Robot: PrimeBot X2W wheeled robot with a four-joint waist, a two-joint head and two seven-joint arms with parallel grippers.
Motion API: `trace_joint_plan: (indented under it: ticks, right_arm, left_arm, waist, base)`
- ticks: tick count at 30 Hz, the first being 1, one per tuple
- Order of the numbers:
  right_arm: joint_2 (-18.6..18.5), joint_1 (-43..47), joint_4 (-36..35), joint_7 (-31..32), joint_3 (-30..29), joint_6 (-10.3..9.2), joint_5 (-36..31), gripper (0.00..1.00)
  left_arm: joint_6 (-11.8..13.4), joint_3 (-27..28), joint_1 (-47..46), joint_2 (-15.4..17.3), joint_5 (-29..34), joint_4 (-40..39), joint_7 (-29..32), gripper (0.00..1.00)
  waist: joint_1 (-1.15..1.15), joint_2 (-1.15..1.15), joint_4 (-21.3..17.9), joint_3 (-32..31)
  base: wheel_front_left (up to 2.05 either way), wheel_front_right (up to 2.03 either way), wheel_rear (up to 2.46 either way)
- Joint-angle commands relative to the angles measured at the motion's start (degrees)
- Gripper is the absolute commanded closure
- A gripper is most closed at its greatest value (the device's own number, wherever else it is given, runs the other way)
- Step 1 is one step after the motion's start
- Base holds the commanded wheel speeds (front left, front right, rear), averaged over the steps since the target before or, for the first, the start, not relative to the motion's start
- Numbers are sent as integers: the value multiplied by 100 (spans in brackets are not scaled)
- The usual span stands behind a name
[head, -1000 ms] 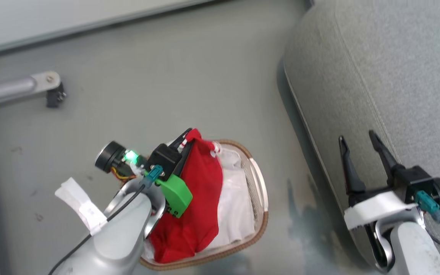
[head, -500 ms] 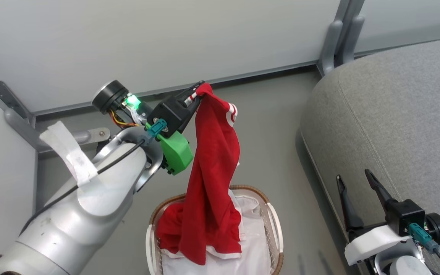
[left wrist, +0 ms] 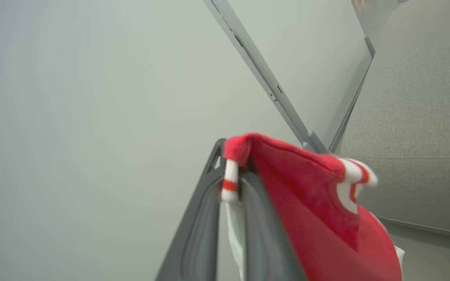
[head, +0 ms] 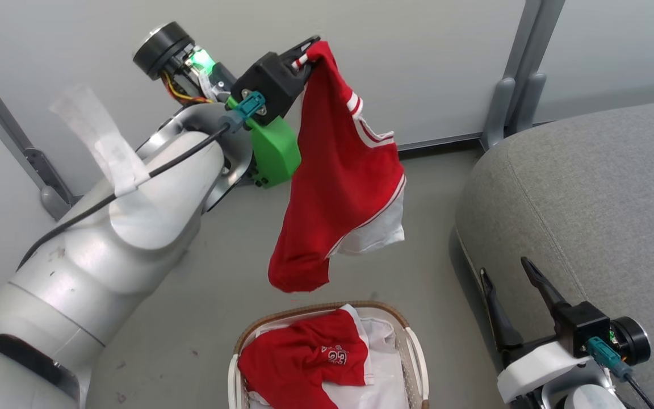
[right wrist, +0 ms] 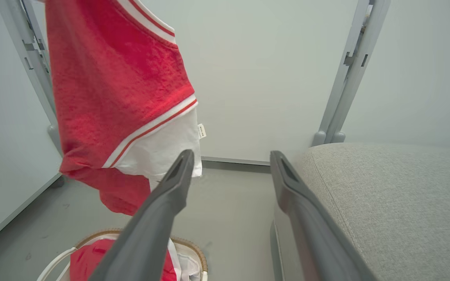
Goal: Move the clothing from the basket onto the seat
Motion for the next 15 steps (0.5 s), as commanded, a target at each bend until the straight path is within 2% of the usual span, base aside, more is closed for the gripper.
trace_joint_plan:
  ticks: [1, 9, 15]
  right_arm:
    - [-23, -70, -15, -26, 41, -4, -38, 0]
    - [-23, -266, -30, -26, 323, -4, -79, 0]
    - [-23, -542, 154, -26, 491, -4, -349, 0]
  left_arm:
    - [12, -39, -154, -52, -47, 35, 10, 100]
    - [12, -359, -704, -291, -220, 288, -82, 100]
    - [11, -539, -881, -401, -346, 429, -267, 100]
  waist:
    - [1, 0, 9, -9]
    - [1, 0, 29, -28]
    - [1, 0, 55, -33]
  base:
    - [0, 0, 0]
    - [0, 0, 0]
    - [0, 0, 0]
